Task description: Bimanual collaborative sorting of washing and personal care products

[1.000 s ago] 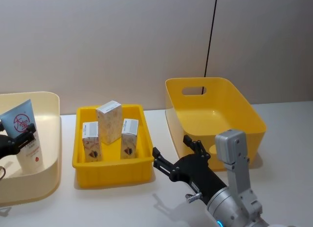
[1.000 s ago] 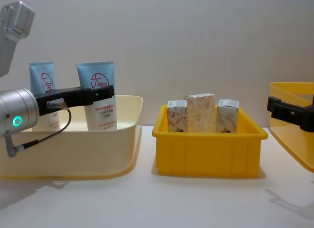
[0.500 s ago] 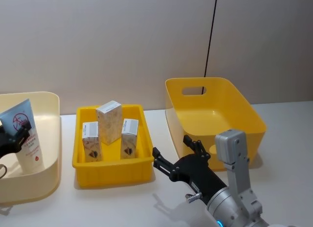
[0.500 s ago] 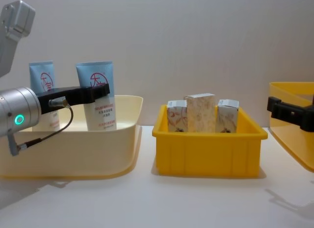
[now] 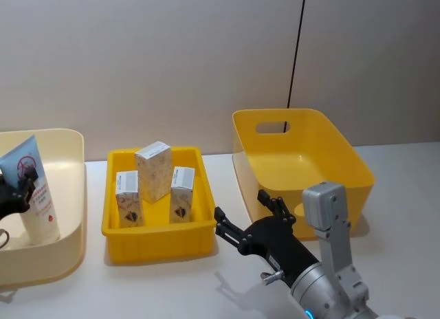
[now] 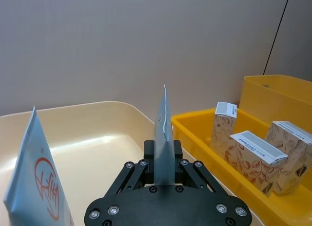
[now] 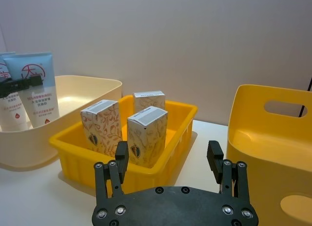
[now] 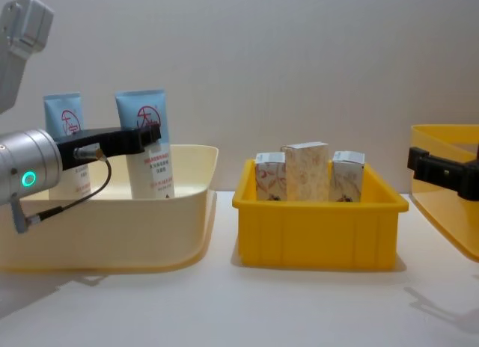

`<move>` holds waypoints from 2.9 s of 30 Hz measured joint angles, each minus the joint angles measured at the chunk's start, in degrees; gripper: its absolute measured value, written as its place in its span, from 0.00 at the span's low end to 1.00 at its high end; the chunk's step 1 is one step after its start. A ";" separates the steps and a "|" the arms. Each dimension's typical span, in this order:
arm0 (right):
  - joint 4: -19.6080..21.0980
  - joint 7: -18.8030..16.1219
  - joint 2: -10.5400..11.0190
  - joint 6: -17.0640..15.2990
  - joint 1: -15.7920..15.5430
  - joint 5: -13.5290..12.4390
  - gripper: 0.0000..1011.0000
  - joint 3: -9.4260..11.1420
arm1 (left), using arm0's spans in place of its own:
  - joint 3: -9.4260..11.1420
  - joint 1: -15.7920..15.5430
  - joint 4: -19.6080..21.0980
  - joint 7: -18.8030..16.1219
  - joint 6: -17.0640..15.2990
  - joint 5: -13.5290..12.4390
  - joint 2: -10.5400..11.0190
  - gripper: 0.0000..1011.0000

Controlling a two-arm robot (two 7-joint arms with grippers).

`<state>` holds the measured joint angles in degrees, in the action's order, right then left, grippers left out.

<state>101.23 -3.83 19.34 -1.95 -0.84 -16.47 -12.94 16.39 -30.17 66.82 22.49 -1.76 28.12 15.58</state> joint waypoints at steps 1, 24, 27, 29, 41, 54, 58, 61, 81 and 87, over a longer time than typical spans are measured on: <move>0.00 0.00 0.00 0.00 0.01 0.00 0.99 0.00 | 0.00 0.04 0.26 -0.03 0.25 -0.22 0.08 0.20; 0.00 0.00 0.00 0.00 0.00 0.00 0.99 0.00 | -0.56 2.29 9.48 1.10 3.03 -2.04 2.30 0.20; 0.00 0.00 0.00 0.00 0.00 0.00 0.99 0.00 | -0.31 2.69 10.77 2.24 3.07 -1.45 2.65 0.20; 0.00 0.00 0.00 0.00 0.00 0.00 0.99 0.00 | -0.06 3.05 11.90 3.39 3.07 -0.92 2.94 0.20; 0.00 0.00 0.00 0.00 0.00 0.00 0.99 0.00 | 1.64 4.47 16.40 8.75 2.67 2.07 3.93 0.20; 0.00 0.00 0.00 0.00 0.00 0.00 0.99 0.00 | 4.31 5.45 19.32 13.38 2.04 4.96 3.91 0.20; 0.00 0.00 0.00 0.00 0.00 0.00 0.99 0.00 | 5.18 5.62 19.65 14.10 1.90 5.40 3.86 0.20; 0.00 0.00 0.00 0.00 0.00 0.00 0.99 0.00 | 5.65 5.70 19.80 14.42 1.83 5.56 3.81 0.20; 1.58 -6.11 1.85 -0.92 0.09 -3.57 0.99 0.78 | 7.04 5.90 20.19 15.23 1.64 6.01 3.71 0.20; 2.35 -9.76 2.90 -2.02 0.73 -6.07 0.99 0.85 | 7.18 5.93 20.23 15.30 1.63 6.04 3.69 0.20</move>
<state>103.58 -13.59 22.24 -3.97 -0.10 -22.53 -12.09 23.57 -24.24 87.05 37.79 -0.13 34.17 19.28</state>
